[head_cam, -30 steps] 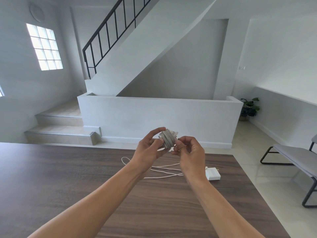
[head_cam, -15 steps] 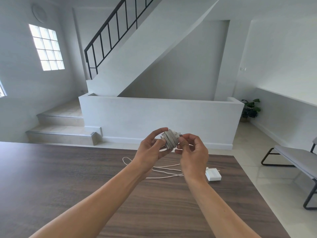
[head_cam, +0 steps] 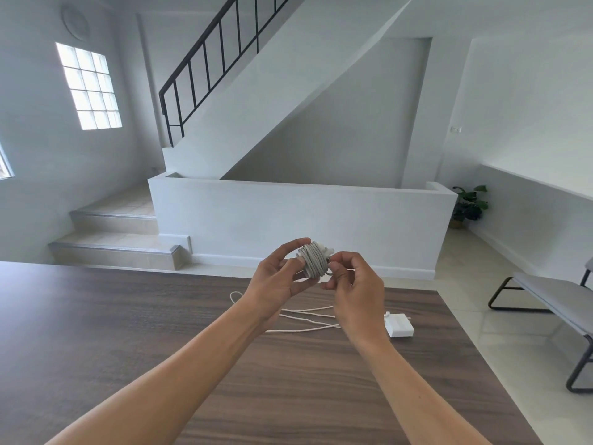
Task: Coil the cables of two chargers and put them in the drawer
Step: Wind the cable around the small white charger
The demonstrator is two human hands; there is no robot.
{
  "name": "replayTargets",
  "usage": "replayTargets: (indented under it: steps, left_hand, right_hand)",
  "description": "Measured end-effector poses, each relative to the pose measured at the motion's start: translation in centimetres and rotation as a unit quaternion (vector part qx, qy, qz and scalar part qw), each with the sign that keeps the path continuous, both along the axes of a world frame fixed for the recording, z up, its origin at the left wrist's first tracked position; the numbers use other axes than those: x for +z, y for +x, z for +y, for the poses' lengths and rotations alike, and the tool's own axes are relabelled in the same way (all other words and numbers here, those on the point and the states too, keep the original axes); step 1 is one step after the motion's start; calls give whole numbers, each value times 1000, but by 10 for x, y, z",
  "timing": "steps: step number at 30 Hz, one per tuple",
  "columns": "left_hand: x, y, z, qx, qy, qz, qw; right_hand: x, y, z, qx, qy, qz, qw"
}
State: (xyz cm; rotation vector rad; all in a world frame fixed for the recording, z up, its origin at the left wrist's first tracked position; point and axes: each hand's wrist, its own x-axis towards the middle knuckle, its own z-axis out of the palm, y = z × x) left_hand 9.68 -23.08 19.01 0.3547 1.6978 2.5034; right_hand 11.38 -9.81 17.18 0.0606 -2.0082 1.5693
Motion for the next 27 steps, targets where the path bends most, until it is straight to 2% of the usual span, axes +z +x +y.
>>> replayTargets:
  steps: [9, 15, 21, 27]
  left_hand:
    - [2, -2, 5, -5, 21, -7, 1000]
    - [3, -4, 4, -19, 25, -23, 999]
    - [0, -4, 4, -20, 8, -51, 998]
    - [-1, -4, -1, -29, -3, -56, 998]
  right_hand:
    - [-16, -1, -7, -33, 22, 70, 997]
    - [-14, -3, 2, -28, 2, 93, 995]
    - [-16, -6, 12, -29, 57, 138, 988]
    - [-10, -10, 23, 5, 63, 78, 995]
